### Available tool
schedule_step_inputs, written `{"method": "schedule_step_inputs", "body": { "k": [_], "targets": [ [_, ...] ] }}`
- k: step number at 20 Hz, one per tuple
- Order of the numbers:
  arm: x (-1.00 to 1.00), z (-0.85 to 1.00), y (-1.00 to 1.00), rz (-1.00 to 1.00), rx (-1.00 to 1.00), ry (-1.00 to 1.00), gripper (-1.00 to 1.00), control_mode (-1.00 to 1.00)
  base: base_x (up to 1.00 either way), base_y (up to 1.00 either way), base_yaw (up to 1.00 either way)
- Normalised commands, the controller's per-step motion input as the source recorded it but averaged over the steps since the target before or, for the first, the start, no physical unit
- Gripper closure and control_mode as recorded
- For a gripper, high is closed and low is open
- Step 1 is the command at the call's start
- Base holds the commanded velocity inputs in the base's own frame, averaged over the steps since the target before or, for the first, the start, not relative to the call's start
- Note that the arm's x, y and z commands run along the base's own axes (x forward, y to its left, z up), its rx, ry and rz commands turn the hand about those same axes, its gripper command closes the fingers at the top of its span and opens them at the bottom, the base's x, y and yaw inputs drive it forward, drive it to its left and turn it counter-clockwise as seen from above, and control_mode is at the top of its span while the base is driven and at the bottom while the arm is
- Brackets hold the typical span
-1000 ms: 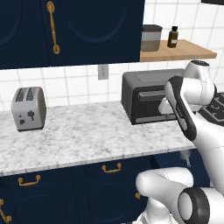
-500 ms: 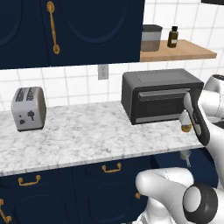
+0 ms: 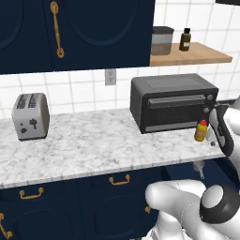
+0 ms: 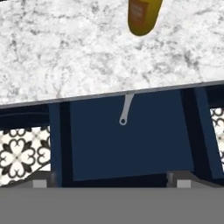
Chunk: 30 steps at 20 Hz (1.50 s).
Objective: Pick the measuring cup from the drawer and place it on the counter.
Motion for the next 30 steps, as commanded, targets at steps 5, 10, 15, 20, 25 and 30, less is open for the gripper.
{"method": "schedule_step_inputs", "body": {
  "k": [5, 10, 15, 20, 25, 30],
  "targets": [
    [0.03, -0.20, -0.32, -0.02, 0.09, 0.00, -1.00, -1.00, 0.00, 0.00, 0.00],
    [0.00, -0.68, -0.26, 0.00, 0.07, -0.01, -1.00, -1.00, 0.00, 0.00, 0.00],
    [0.00, -0.53, -0.03, 0.00, 0.01, 0.00, -1.00, -1.00, 0.00, 0.00, 0.00],
    [0.00, -0.54, 0.00, 0.03, 0.00, 0.00, -1.00, -1.00, 0.00, 0.00, 0.00],
    [0.00, -0.44, 0.00, 0.05, 0.00, 0.00, -1.00, -1.00, 0.00, 0.00, 0.00],
    [0.00, -0.29, 0.00, 0.07, 0.00, 0.00, -1.00, -1.00, 0.00, 0.00, 0.00]
  ]
}}
